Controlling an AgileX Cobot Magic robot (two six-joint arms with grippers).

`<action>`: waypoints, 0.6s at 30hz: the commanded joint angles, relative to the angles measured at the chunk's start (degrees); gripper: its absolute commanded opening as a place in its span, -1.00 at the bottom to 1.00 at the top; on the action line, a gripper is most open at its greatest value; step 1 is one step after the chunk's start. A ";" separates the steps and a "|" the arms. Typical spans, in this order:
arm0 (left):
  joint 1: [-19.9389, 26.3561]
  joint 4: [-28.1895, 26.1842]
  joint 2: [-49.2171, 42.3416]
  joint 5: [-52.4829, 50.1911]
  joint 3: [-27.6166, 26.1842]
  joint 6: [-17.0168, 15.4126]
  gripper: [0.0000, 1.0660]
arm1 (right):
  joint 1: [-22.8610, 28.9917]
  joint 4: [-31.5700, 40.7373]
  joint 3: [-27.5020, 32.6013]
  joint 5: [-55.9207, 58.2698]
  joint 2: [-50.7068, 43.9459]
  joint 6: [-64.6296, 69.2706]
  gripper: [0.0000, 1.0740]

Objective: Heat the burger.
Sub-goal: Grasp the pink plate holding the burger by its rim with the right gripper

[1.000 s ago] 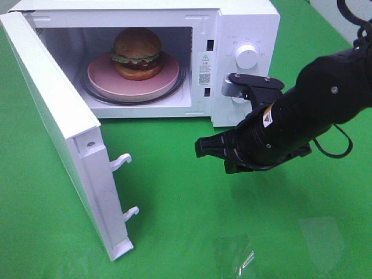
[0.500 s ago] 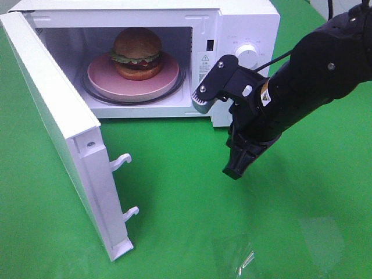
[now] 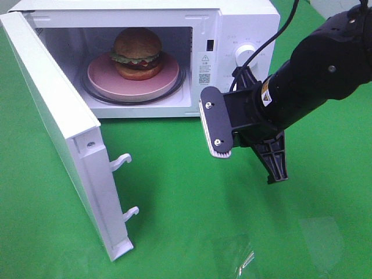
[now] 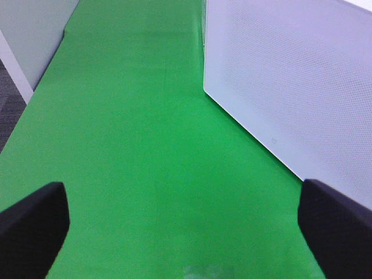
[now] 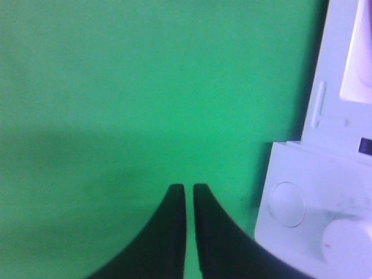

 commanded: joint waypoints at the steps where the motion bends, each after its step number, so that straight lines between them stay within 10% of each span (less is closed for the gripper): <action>1: 0.17 -0.17 -0.06 -0.23 0.17 -0.29 0.88 | 0.17 -0.63 -0.40 -2.81 -0.74 -10.83 -0.77; 18: 0.17 -0.17 -0.06 -0.23 0.17 -0.29 0.88 | 1.72 -7.45 -2.86 -11.34 -0.74 -14.90 -0.70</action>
